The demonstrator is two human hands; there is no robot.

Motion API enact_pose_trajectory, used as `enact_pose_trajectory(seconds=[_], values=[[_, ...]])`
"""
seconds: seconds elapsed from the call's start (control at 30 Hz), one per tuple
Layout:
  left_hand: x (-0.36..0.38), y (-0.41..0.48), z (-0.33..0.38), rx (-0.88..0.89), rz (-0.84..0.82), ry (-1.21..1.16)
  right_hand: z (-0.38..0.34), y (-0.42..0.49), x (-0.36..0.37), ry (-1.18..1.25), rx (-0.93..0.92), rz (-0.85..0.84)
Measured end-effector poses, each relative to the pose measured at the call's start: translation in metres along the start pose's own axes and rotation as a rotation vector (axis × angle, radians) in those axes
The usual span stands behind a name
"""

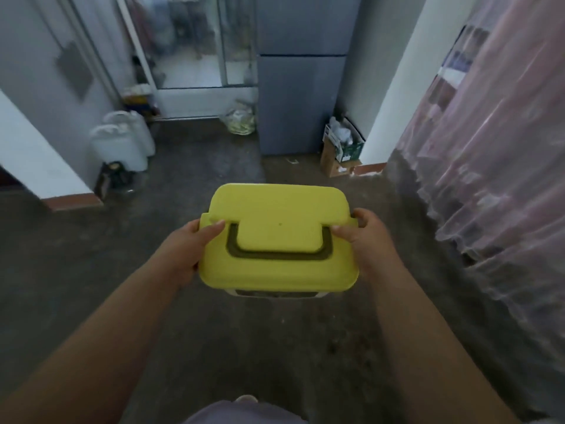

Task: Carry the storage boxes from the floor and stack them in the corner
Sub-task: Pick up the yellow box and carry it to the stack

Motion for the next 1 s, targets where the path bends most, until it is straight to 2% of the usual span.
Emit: enact_pose_trajectory(seconds=[0.23, 0.5, 0.73, 0.8, 0.83, 0.97, 1.0], values=[[-0.045, -0.050, -0.023, 0.007, 0.231, -0.187, -0.048, 0.001, 0.061, -0.121, -0.095, -0.251], [-0.140, -0.121, -0.074, 0.008, 0.536, -0.370, -0.066, -0.046, 0.190, -0.196, -0.169, -0.518], [-0.269, -0.199, -0.149, -0.010, 0.844, -0.560, -0.065, -0.147, 0.362, -0.231, -0.232, -0.823], [-0.284, -0.204, -0.157, -0.019, 0.853, -0.552, -0.068, -0.162, 0.381, -0.209, -0.237, -0.849], [-0.325, -0.225, -0.181, -0.022, 0.905, -0.574, -0.061, -0.195, 0.432, -0.200, -0.237, -0.904], [-0.392, -0.257, -0.213, -0.044, 0.961, -0.547, -0.053, -0.249, 0.508, -0.208, -0.252, -0.972], [-0.426, -0.278, -0.229, -0.042, 1.018, -0.553, -0.048, -0.279, 0.546, -0.194, -0.252, -1.014]])
Point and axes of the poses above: each hand's wrist, its own y-axis towards the middle knuckle, its own x-axis out of the palm, z = x × y, the point moved 5 cm from there along y, towards the middle knuckle, and after that the axes turned 13 degrees about y, right-handed, at the moved point
